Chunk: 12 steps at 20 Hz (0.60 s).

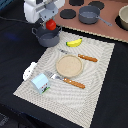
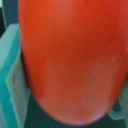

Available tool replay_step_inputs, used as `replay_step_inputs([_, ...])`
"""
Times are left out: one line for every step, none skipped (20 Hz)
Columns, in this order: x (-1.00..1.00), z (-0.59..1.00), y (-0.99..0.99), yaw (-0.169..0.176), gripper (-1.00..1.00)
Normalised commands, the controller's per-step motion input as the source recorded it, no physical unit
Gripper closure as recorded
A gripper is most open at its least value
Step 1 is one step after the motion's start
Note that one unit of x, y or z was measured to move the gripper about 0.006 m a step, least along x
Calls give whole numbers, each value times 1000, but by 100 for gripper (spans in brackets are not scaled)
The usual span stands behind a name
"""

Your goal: Interact with the objects in diverse but meaningful ways.

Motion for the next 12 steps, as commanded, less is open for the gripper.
replay_step_inputs([-329,-334,3,0,100])
replay_step_inputs([-300,-343,9,0,100])
replay_step_inputs([-257,-357,17,0,100])
replay_step_inputs([-223,-363,31,0,100])
replay_step_inputs([-237,-360,14,0,100])
replay_step_inputs([-237,-351,0,0,100])
replay_step_inputs([-197,-337,11,0,100])
replay_step_inputs([-169,-329,11,0,100])
replay_step_inputs([-151,-309,6,0,100])
replay_step_inputs([-143,-300,3,0,100])
replay_step_inputs([-134,-280,0,0,100])
replay_step_inputs([-126,-263,0,0,100])
